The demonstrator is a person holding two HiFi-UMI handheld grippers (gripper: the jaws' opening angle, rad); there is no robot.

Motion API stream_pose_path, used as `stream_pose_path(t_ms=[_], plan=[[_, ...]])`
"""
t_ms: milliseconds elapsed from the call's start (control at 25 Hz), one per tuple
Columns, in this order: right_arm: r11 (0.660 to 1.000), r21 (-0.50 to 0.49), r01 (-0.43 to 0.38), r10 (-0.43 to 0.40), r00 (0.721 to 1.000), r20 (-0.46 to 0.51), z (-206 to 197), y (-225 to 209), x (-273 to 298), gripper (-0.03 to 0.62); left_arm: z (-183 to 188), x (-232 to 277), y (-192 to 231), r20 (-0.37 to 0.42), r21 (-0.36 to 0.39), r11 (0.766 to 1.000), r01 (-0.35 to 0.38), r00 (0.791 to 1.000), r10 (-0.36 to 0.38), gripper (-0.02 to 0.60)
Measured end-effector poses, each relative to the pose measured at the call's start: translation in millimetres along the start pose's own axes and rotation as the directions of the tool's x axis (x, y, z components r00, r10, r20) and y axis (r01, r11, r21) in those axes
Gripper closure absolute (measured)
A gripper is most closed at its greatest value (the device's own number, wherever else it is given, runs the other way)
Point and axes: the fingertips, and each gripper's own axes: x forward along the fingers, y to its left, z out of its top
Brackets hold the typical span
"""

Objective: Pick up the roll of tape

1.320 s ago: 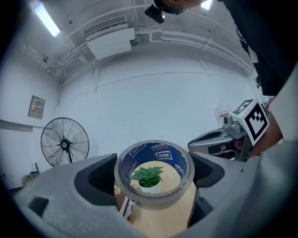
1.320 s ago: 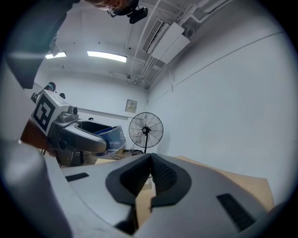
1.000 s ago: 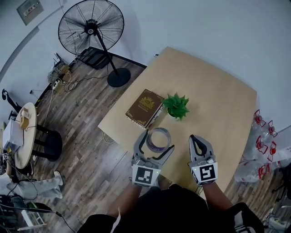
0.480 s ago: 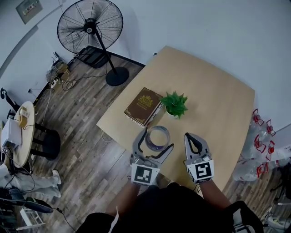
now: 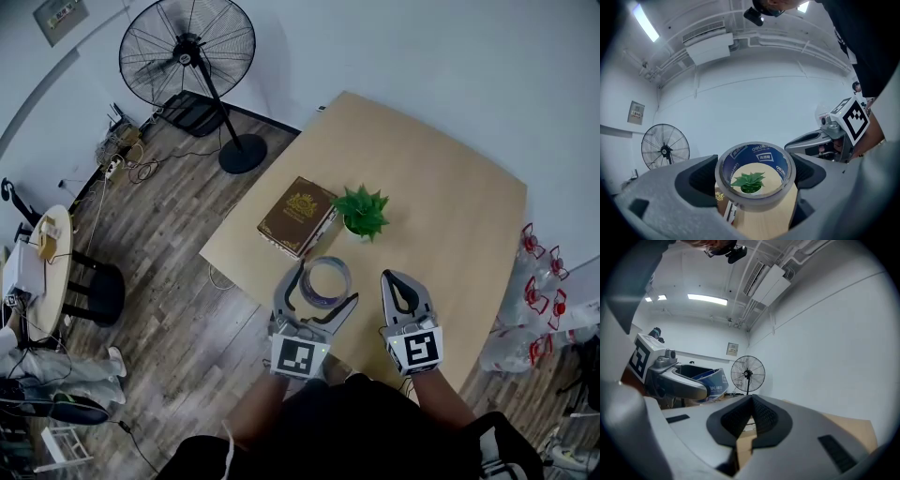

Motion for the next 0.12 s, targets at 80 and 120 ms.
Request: stream_pose_path(t_ms=[80, 120], plan=[[1.000, 0.001, 0.002, -0.002, 1.000, 0.000, 0.6, -0.4, -1.0, 0.602, 0.5, -1.2, 1.1, 0.001, -0.001, 1.000, -0.002, 1.000, 0.002, 0.098], [1.000, -0.002, 0.002, -0.002, 1.000, -0.001, 1.1, -0.5, -1.4, 0.602, 0.8, -1.9, 1.5, 0.001, -0.002, 1.000, -0.003, 1.000, 0.003, 0.098]])
